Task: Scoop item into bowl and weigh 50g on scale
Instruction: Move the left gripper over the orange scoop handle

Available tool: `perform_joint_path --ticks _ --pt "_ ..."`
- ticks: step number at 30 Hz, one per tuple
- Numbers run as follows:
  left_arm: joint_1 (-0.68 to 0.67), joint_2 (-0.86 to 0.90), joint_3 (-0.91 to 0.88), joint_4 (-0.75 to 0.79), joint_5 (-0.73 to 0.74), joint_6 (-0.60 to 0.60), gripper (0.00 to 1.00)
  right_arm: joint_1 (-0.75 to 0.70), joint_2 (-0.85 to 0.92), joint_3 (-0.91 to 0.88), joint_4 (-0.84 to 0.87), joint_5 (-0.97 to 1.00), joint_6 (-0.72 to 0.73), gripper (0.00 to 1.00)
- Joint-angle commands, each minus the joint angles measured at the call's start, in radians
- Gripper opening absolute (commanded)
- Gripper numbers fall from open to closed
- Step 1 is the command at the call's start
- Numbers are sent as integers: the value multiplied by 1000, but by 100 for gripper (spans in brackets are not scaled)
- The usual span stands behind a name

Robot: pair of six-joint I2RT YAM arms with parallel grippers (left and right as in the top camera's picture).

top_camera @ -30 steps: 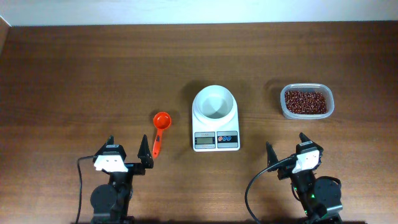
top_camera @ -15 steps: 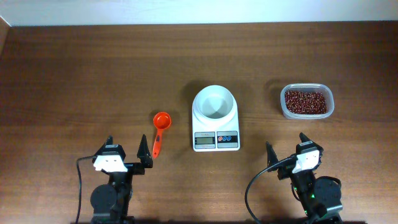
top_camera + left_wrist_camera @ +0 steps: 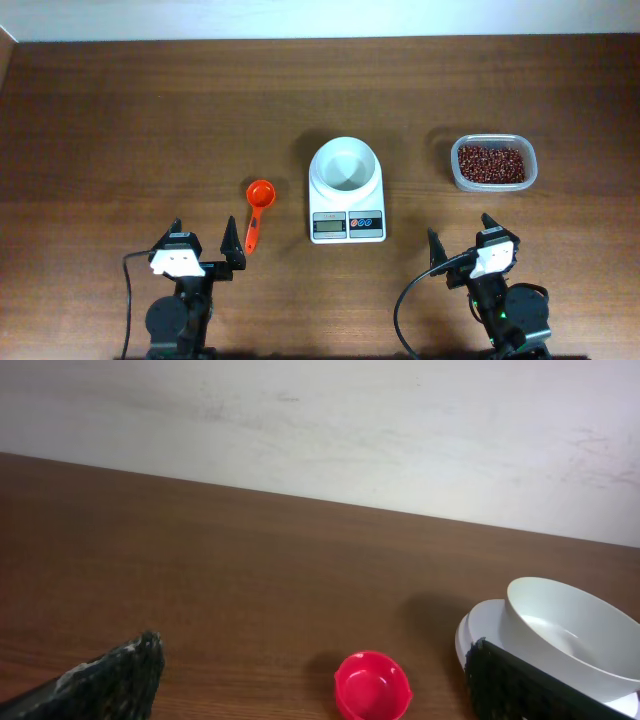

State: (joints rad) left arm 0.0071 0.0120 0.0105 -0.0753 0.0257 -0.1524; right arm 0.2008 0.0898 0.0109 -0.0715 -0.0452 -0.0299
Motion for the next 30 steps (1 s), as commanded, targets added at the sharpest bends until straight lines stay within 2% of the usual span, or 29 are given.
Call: perform_joint_path --ticks 1,7,9,10,12,13,15,16,18,21,25,26,27,29,30 --pt "1 -6 -2 -8 -14 16 99 -5 -2 -5 -5 5 3 99" --pt "0 -6 -1 14 -10 15 99 -5 -2 -5 -5 5 3 99" --pt "1 -6 22 16 98 15 99 -5 -2 -5 -5 5 3 99" --pt "1 -6 54 -25 121 11 99 -5 -2 -5 -5 5 3 99" --pt "1 48 252 -216 129 13 99 -5 -2 -5 -5 5 3 99" --pt "0 85 320 -253 135 13 99 -5 -2 -5 -5 5 3 99" --pt "1 264 558 -347 209 65 99 -5 -2 -5 -5 5 3 99" --pt "0 423 738 -447 249 106 99 -5 -2 -5 -5 5 3 99" --pt "0 700 1025 -679 249 106 99 -5 -2 -5 -5 5 3 99" --pt "0 1061 1332 -961 249 105 99 -5 -2 -5 -5 5 3 99" --pt "0 1281 1357 -959 249 105 100 -5 -2 -5 -5 5 3 99" --pt "0 1340 1356 -968 248 104 19 -5 -2 -5 -5 5 3 99" --pt "0 1397 1356 -987 248 93 0 -5 -2 -5 -5 5 3 99" --pt "0 1494 1355 -1021 248 94 0 -5 -2 -5 -5 5 3 99" --pt "0 1540 1355 -1027 248 94 3 -5 -2 -5 -5 5 3 99"
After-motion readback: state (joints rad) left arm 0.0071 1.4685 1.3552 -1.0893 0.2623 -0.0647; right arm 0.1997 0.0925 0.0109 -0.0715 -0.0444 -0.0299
